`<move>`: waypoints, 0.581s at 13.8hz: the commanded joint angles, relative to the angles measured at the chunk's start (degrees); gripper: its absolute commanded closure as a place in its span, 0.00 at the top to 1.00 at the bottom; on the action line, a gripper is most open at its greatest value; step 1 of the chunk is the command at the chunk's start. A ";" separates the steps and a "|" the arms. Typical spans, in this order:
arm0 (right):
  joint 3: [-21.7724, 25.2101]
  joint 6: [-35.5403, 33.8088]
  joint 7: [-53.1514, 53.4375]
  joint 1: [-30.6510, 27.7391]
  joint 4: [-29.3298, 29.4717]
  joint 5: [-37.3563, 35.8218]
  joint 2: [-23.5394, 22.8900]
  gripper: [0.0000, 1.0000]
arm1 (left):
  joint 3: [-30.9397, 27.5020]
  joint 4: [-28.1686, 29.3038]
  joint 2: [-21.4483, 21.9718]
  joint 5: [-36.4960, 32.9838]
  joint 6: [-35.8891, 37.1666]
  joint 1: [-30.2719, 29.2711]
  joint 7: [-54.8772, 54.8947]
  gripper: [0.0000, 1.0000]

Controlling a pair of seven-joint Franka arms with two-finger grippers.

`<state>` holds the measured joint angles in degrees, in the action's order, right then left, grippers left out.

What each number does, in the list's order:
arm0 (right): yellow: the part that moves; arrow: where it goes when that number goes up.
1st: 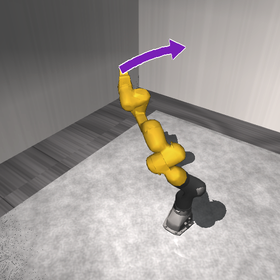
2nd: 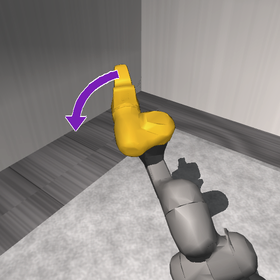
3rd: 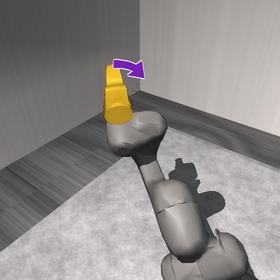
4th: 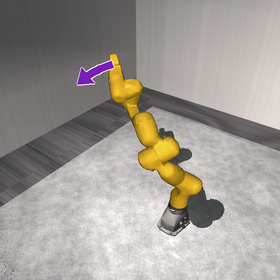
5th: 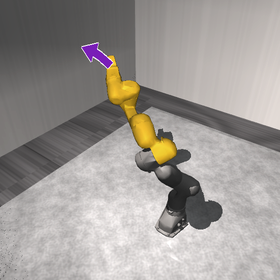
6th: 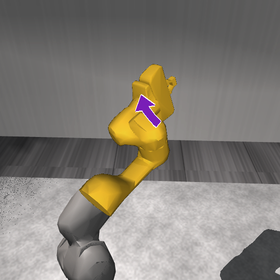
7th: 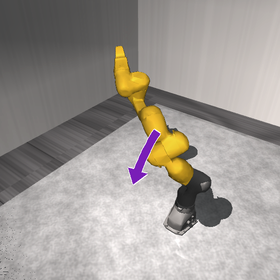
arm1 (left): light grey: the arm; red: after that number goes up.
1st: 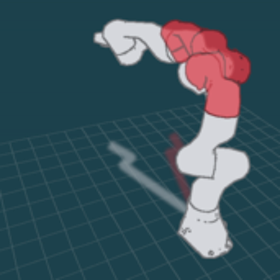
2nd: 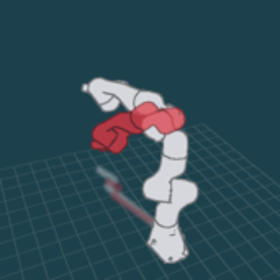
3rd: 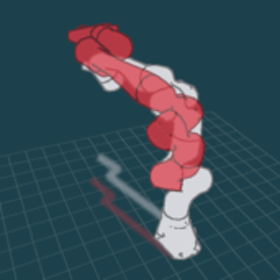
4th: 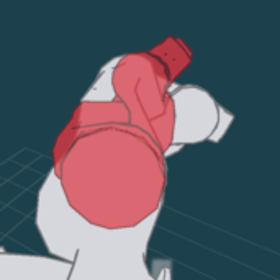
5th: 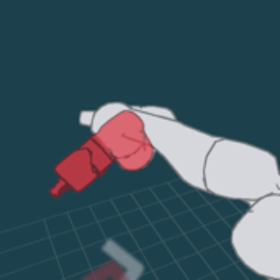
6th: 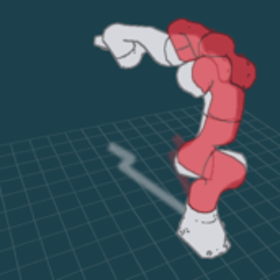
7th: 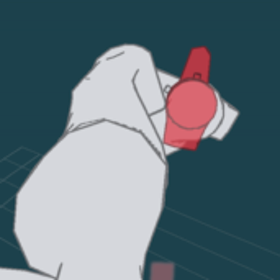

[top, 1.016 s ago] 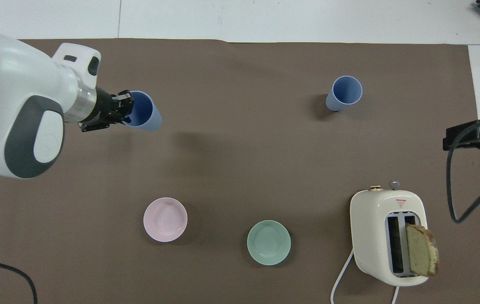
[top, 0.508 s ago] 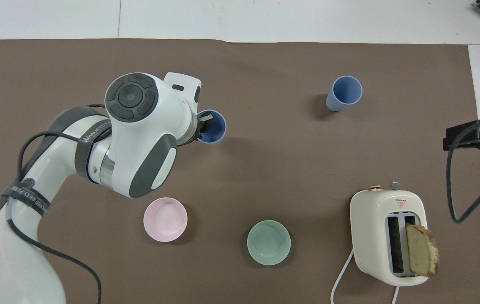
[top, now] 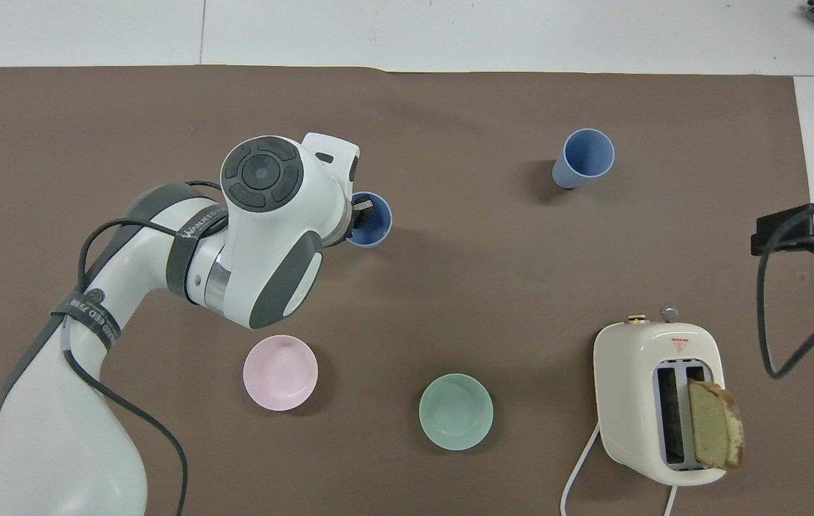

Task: Stack blue cups with both arms
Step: 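Carry the blue cup to the table center and set it down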

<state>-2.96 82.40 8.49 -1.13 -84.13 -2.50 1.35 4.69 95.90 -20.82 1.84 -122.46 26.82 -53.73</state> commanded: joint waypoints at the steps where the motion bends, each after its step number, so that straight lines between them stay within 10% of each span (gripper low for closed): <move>1: -0.29 0.48 -1.99 -1.16 -0.60 1.27 0.76 1.00 | -0.99 0.51 -0.62 -1.49 -0.67 1.48 -1.29 0.00; 6: -0.38 1.09 -1.98 -1.16 -0.51 1.09 0.50 1.00 | -0.99 1.04 -1.06 -1.40 -1.55 1.75 -1.20 0.00; 8: -0.29 1.09 -1.98 -1.24 -0.16 0.39 0.23 1.00 | -0.99 1.04 -1.06 -1.32 -2.25 1.13 -1.11 0.59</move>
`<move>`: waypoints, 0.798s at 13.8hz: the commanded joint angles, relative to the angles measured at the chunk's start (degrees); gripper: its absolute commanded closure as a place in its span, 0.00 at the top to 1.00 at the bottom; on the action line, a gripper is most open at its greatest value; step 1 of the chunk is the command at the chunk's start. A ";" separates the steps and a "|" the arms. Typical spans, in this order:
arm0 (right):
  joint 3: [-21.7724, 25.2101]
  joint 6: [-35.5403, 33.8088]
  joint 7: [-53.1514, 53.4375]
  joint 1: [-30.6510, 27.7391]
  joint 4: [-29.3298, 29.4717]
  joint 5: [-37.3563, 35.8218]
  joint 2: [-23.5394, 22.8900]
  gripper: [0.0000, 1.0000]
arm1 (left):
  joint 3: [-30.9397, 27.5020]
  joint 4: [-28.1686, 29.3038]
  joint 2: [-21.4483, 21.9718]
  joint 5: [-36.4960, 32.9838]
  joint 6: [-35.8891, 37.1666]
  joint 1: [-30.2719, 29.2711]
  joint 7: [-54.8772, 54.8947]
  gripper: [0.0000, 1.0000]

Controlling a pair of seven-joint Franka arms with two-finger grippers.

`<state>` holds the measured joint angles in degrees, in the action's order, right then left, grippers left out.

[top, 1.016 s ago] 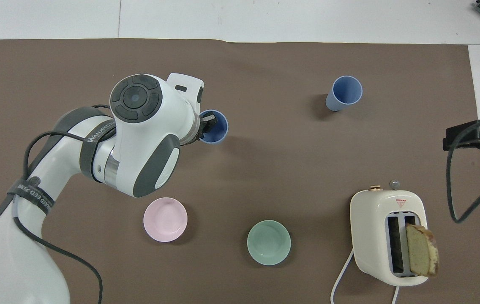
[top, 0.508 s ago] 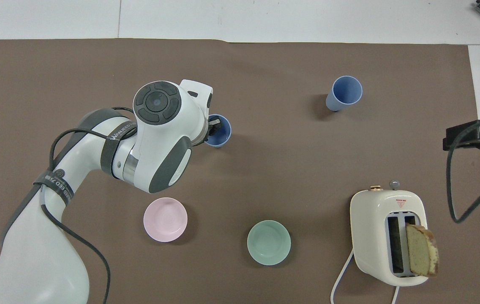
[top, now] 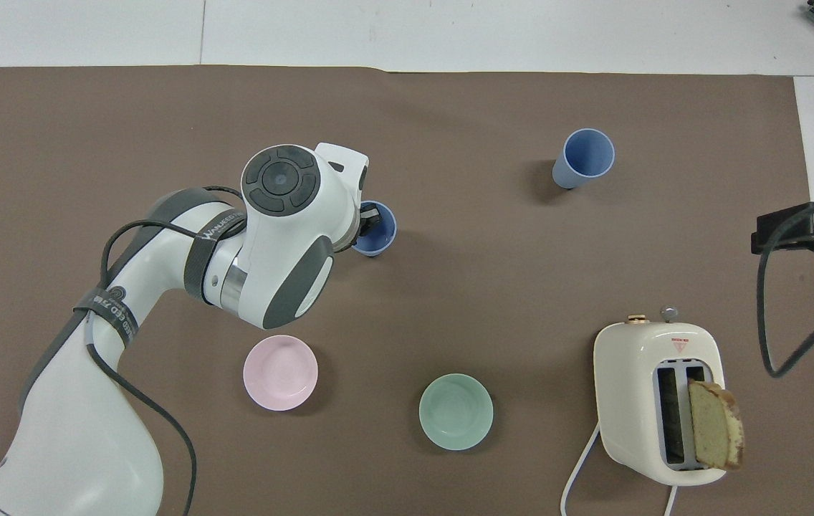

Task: Stack blue cups with both arms
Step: 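Carry the blue cup to the table center and set it down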

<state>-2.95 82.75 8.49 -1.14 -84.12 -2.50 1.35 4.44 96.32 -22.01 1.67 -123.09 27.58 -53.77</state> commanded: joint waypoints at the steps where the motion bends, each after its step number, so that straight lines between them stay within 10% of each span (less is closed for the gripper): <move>1: -0.30 0.75 -2.07 -1.24 -0.08 0.31 0.23 1.00 | -0.75 0.53 0.12 -1.14 -1.63 0.36 -0.98 0.75; 3: -0.30 0.75 -2.07 -1.24 -0.08 0.57 0.23 1.00 | -1.27 -0.08 0.38 -1.23 -0.58 0.19 -0.81 1.00; 11: -0.56 3.12 -1.98 -1.32 -0.08 0.04 -1.61 1.00 | -1.54 -2.46 7.67 -4.22 8.91 -6.22 15.67 1.00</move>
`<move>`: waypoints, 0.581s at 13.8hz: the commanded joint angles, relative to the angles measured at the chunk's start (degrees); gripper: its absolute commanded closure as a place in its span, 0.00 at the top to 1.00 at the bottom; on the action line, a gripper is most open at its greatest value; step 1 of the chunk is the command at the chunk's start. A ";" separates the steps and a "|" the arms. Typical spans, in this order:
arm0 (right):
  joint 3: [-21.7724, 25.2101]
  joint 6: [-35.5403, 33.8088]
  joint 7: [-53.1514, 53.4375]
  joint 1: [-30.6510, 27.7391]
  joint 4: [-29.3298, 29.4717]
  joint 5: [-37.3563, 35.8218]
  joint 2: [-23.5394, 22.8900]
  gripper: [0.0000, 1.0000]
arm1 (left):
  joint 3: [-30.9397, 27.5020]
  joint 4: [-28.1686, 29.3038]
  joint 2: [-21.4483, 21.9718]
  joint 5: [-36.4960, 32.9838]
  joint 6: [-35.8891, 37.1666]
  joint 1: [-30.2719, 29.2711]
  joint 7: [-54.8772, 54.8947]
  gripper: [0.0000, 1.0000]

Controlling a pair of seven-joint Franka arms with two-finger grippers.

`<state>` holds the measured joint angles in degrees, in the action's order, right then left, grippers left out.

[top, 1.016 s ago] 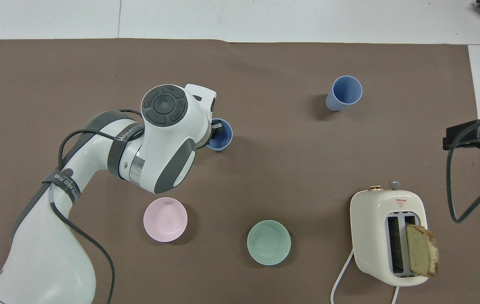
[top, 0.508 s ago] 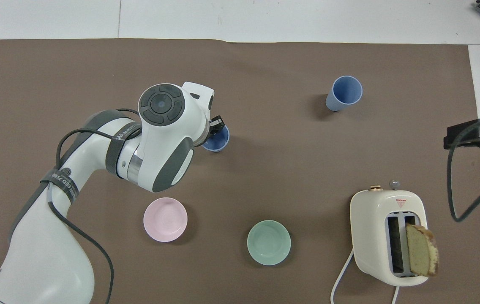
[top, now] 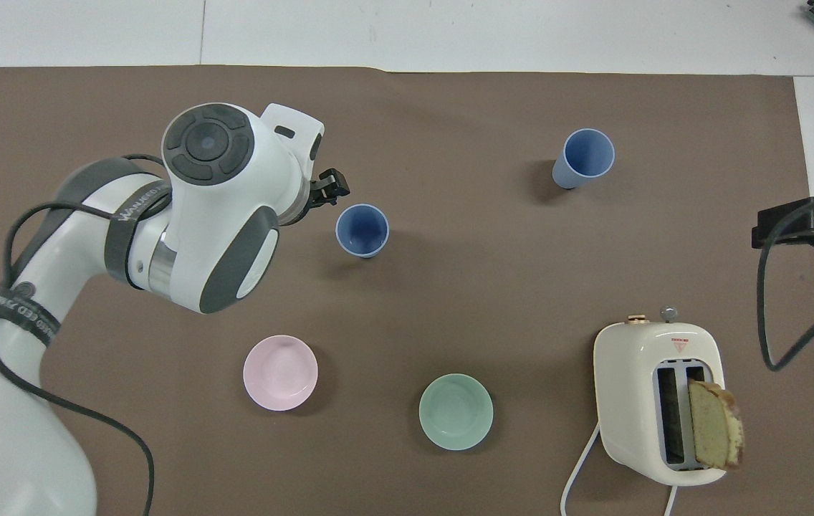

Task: Stack blue cups with both arms
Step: 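Withdraw the left gripper while the right gripper reaches the other cup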

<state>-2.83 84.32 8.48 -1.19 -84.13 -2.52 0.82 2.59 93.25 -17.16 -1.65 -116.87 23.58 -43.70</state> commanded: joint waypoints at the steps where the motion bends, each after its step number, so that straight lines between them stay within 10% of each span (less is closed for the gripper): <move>1: -0.68 2.85 -1.98 -0.75 0.02 -0.11 -2.21 1.00 | 0.40 0.88 4.40 -0.63 4.27 -4.66 10.86 1.00; 8: -1.39 13.58 -1.54 1.53 4.04 0.07 -14.85 1.00 | 0.31 2.11 9.86 2.53 11.40 -18.72 36.10 1.00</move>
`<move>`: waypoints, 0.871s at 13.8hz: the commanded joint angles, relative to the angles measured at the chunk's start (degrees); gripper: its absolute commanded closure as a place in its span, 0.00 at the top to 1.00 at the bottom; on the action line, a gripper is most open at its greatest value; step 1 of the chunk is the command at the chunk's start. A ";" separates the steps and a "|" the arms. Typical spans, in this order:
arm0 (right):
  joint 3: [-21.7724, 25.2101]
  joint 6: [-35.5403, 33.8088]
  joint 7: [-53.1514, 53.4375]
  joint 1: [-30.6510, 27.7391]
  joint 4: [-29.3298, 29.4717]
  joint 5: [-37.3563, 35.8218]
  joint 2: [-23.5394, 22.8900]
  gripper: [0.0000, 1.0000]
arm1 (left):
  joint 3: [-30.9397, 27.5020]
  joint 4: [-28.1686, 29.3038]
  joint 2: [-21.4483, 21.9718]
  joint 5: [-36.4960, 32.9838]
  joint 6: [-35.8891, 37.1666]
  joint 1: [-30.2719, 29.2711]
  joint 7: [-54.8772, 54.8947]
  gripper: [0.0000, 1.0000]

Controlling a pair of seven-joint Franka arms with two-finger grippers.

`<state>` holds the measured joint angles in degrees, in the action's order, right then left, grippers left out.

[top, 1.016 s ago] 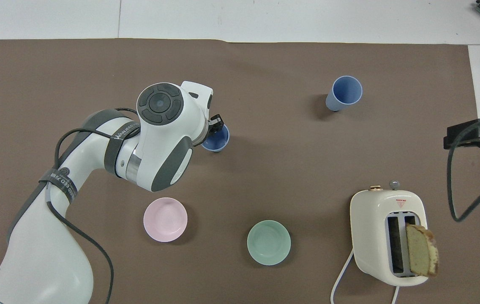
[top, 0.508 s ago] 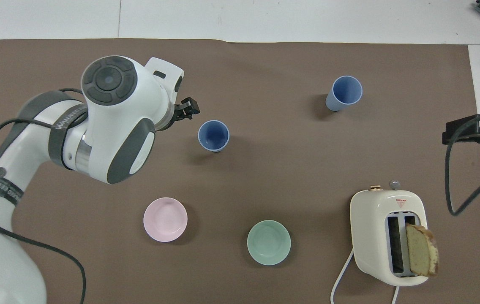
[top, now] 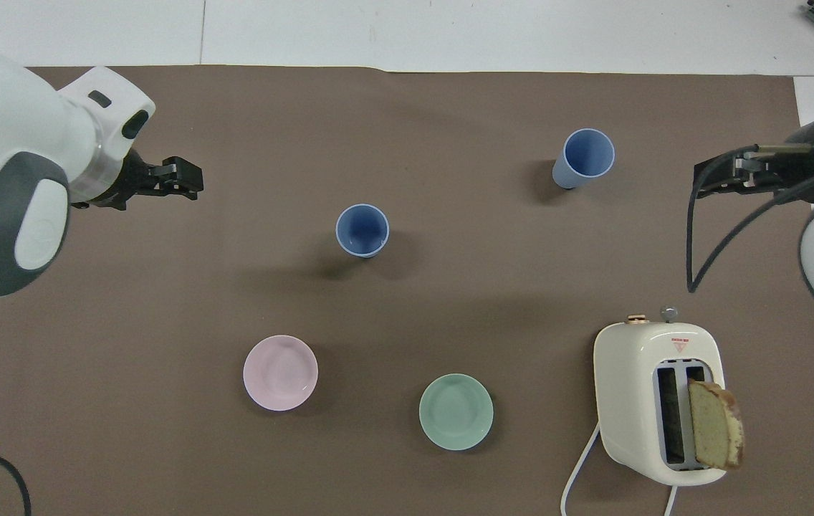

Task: Stack blue cups with both arms
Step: 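Withdraw the left gripper while the right gripper reaches the other cup, then grasp the far blue cup with the right gripper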

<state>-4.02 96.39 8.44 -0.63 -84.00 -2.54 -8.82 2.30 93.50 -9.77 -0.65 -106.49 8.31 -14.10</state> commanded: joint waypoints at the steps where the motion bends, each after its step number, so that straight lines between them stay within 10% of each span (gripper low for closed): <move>1: -0.20 1.86 -1.32 1.07 6.72 -0.01 -8.63 1.00 | 0.69 1.77 2.73 1.61 1.54 -5.21 10.19 1.00; 12: -0.19 18.99 2.27 1.69 8.59 -2.38 -24.74 1.00 | 0.51 -7.54 7.47 1.52 20.08 -9.98 19.19 1.00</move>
<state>-3.92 113.84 8.82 1.17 -77.24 -3.47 -30.88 2.30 87.85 -2.58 0.12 -89.86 -0.92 4.00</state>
